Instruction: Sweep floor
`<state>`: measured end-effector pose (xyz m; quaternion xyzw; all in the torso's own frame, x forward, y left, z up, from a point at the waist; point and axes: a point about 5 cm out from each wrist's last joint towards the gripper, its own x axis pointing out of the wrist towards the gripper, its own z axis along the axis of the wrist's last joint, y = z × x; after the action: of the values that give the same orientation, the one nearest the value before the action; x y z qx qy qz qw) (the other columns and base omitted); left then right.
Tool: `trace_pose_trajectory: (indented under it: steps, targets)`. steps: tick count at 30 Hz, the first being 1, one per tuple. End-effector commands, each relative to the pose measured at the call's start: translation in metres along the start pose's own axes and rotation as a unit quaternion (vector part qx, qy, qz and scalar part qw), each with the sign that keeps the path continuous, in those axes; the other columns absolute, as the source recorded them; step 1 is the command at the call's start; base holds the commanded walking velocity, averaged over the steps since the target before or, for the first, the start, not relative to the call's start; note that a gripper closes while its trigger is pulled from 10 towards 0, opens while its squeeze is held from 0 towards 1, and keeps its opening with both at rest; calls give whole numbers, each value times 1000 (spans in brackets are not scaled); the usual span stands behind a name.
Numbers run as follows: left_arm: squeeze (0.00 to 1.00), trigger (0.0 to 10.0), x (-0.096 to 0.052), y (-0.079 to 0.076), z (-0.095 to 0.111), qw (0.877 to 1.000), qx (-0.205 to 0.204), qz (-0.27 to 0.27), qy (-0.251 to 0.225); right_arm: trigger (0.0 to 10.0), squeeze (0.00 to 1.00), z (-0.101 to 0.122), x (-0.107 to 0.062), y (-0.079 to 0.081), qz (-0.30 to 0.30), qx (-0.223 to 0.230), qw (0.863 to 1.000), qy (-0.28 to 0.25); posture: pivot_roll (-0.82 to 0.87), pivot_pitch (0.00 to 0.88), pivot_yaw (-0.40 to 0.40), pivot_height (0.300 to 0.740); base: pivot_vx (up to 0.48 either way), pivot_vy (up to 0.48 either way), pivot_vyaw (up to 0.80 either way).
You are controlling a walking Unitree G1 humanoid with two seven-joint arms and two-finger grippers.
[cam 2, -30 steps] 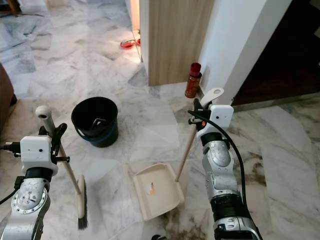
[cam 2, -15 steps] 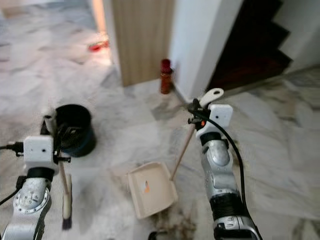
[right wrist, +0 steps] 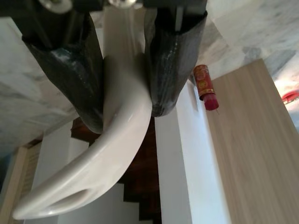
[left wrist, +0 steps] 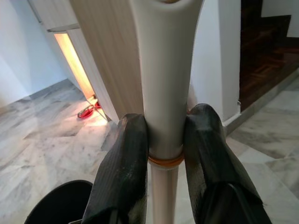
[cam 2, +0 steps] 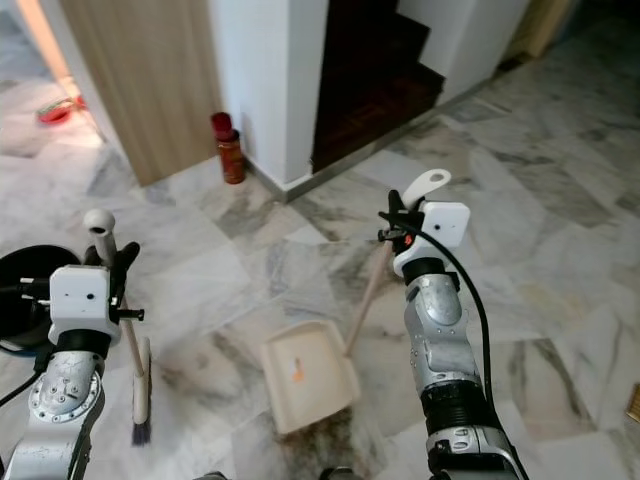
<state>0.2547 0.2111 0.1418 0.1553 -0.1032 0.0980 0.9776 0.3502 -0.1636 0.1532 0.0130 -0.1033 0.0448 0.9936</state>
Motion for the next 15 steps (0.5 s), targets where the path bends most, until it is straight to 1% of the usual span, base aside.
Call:
trace_pose_trajectory:
  steps: [1, 3, 4, 9, 11, 15]
  targets:
    - [0, 10000, 1, -1, 6, 1000, 5, 3, -15, 10000, 0, 7, 1, -5, -7, 6, 1000, -15, -22, 153, -43, 740, 0, 0, -800]
    - [0, 10000, 1, 0, 6, 1000, 5, 3, -15, 10000, 0, 7, 1, -5, -8, 6, 1000, -15, -24, 155, -43, 740, 0, -270, -800]
    - [0, 10000, 1, 0, 6, 1000, 0, 4, -14, 10000, 0, 7, 2, -5, -8, 6, 1000, -14, -24, 157, -42, 740, 0, 0, -800]
    - [0, 10000, 2, 0, 6, 1000, 3, 3, -14, 10000, 0, 7, 2, -5, -8, 5, 1000, -14, -25, 158, -42, 740, 0, 0, -800]
    - [0, 10000, 1, 0, 6, 1000, 6, 3, -13, 10000, 0, 7, 2, -5, -9, 5, 1000, -14, -25, 158, -42, 740, 0, -285, -800]
    - [0, 10000, 2, 0, 6, 1000, 5, 3, -13, 10000, 0, 7, 2, -5, -10, 4, 1000, -14, -26, 158, -40, 740, 0, -480, -800]
